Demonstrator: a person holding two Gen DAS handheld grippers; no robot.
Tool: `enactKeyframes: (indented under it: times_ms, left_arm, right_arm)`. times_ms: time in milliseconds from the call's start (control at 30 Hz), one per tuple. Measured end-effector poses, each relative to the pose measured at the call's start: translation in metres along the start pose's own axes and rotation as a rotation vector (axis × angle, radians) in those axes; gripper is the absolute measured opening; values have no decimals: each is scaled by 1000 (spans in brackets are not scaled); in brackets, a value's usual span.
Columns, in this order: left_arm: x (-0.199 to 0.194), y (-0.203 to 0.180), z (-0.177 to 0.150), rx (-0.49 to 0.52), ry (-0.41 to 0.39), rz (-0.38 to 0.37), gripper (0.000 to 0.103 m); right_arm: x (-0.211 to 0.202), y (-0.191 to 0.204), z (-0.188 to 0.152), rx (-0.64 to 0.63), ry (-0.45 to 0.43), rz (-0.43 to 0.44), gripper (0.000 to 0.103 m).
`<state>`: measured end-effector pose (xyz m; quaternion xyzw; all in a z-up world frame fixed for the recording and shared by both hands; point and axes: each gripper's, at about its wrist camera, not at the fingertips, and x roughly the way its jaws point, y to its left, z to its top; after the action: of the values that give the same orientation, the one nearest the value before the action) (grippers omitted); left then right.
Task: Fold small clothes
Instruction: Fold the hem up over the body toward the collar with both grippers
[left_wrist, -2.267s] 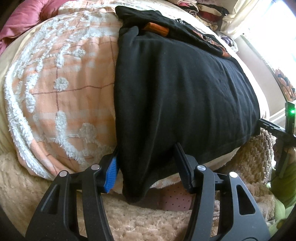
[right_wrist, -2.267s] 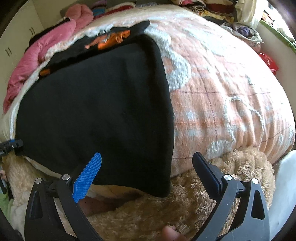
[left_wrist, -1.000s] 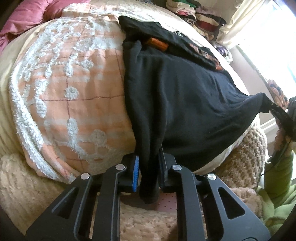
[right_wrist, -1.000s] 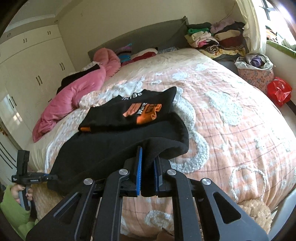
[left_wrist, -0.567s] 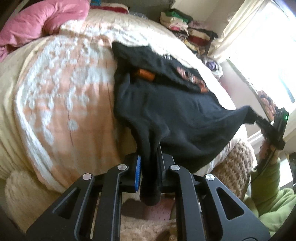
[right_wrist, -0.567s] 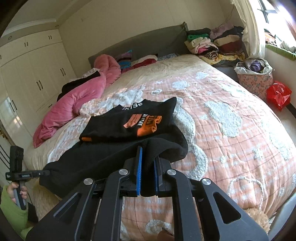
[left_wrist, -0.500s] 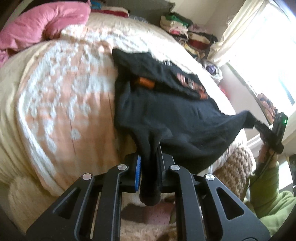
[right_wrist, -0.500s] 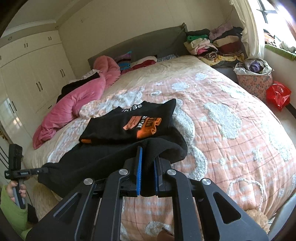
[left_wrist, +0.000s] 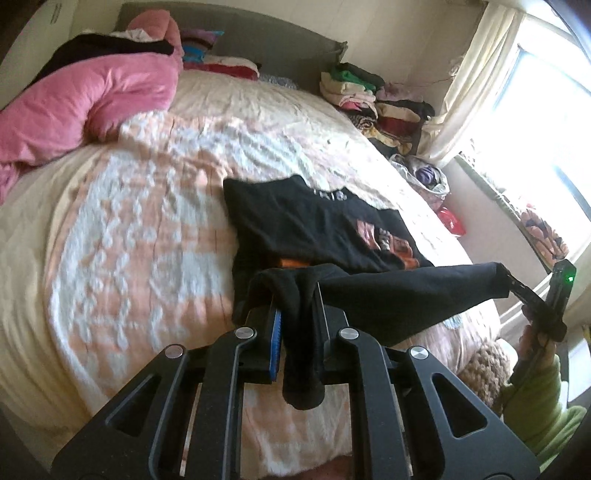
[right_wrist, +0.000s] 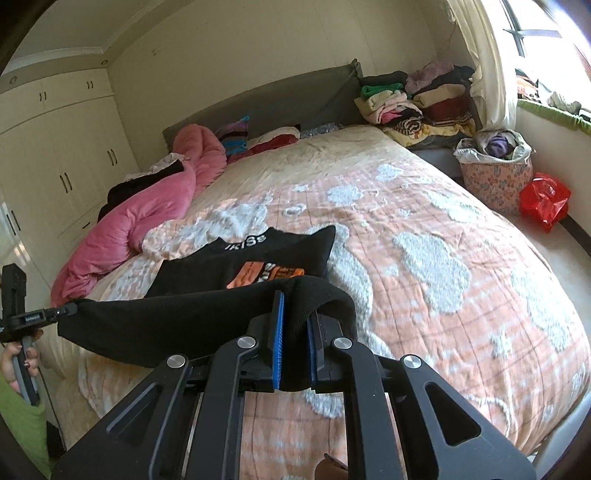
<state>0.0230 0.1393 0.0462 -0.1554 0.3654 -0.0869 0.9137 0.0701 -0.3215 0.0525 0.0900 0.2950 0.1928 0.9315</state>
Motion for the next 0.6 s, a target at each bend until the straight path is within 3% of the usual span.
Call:
enactKeyframes:
  times_ms: [600]
  left_arm:
    - [14, -7, 46, 8, -52, 57, 7]
  right_arm:
    - [37, 11, 47, -35, -44, -33, 9]
